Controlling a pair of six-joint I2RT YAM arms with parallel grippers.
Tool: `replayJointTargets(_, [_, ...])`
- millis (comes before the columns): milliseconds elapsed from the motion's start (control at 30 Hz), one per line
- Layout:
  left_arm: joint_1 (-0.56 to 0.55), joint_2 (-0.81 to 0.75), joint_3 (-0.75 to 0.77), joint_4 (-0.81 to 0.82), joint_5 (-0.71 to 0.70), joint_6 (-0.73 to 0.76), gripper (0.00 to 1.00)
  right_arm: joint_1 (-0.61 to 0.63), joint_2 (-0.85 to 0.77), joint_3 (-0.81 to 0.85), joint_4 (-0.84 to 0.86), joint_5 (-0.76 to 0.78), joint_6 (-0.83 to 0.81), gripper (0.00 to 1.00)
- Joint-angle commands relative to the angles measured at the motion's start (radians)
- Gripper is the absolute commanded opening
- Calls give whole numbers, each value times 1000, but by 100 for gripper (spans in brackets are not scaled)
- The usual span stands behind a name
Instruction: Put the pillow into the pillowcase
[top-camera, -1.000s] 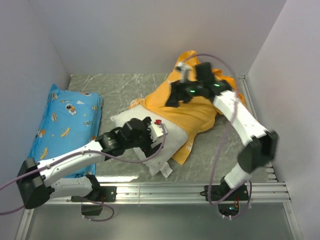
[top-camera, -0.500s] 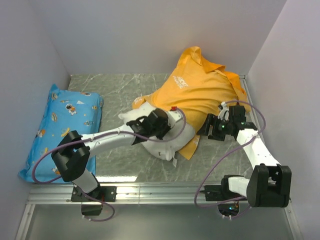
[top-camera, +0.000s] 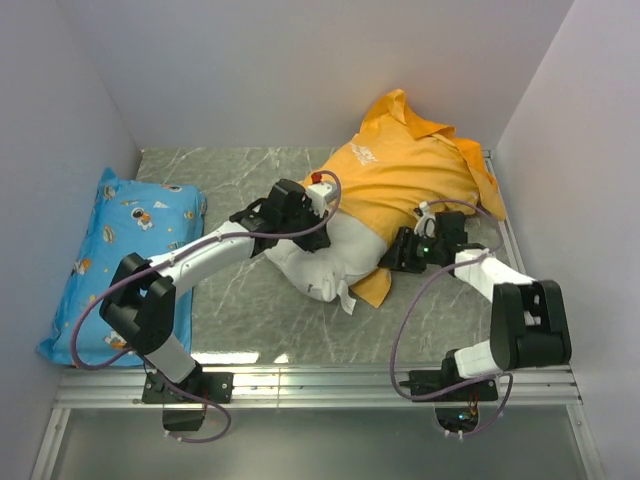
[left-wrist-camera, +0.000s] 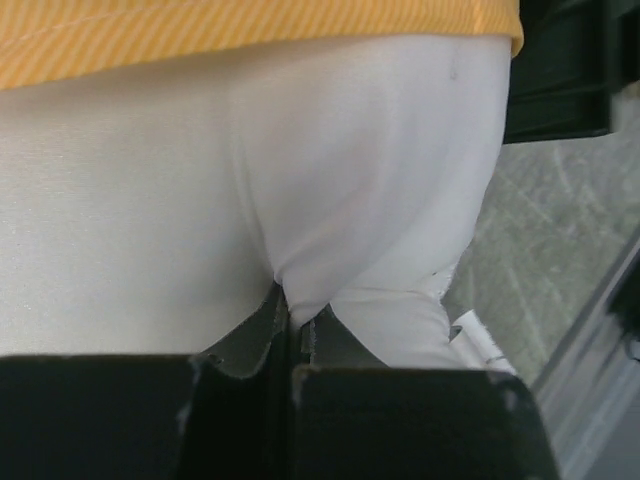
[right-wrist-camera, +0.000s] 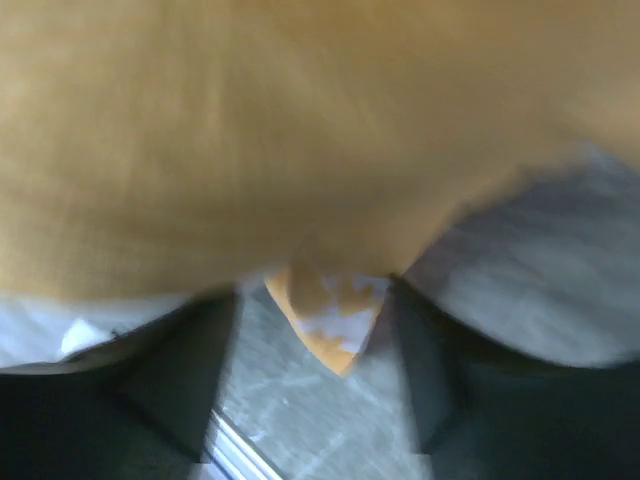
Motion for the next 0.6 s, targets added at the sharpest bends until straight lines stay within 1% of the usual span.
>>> replayJointTargets(0, [68, 24, 50, 21, 126, -124, 0, 61, 81, 62, 101, -33, 11, 53])
replayJointTargets(33, [86, 29, 62, 22, 152, -139, 0, 69, 88, 65, 89, -52, 7, 29])
replayJointTargets(67, [105, 29, 66, 42, 154, -180, 0, 102, 79, 86, 74, -68, -4, 18])
replayJointTargets(100, [142, 28, 66, 59, 163, -202, 0, 130, 62, 104, 52, -82, -19, 9])
replayJointTargets(133, [160, 26, 72, 73, 171, -222, 0, 159, 10, 127, 14, -88, -47, 0])
replayJointTargets(167, [177, 21, 75, 114, 166, -277, 0, 242, -21, 185, -1, -96, -59, 0])
replayJointTargets(200, [208, 15, 78, 131, 162, -303, 0, 285, -50, 225, -8, -120, -68, 0])
replayJointTargets(233, [220, 9, 87, 149, 154, -354, 0, 334, -90, 314, -12, -131, -91, 0])
replayJointTargets(267, [249, 3, 95, 183, 131, -381, 0, 407, -96, 366, -17, -154, -111, 0])
replayJointTargets(300, [264, -6, 113, 194, 125, -409, 0, 443, -80, 423, -50, -194, -155, 0])
replayJointTargets(333, [280, -6, 127, 196, 113, -446, 0, 468, -61, 538, -63, -223, -171, 0])
replayJointTargets(367, [304, -11, 141, 191, 90, -452, 0, 491, -37, 592, -76, -258, -179, 0])
replayJointTargets(400, [317, -17, 162, 185, 83, -455, 0, 549, 15, 647, -96, -292, -191, 0])
replayJointTargets(433, [326, -23, 168, 183, 77, -455, 0, 578, 43, 733, -145, -327, -226, 0])
replayJointTargets(500, [335, -43, 153, 173, 77, -451, 0, 670, 115, 767, -173, -348, -265, 0])
replayJointTargets(533, [335, -52, 133, 171, 79, -449, 0, 692, 140, 772, -207, -333, -330, 0])
replayJointTargets(567, [335, -63, 104, 173, 88, -452, 0, 696, 167, 772, -219, -334, -355, 0])
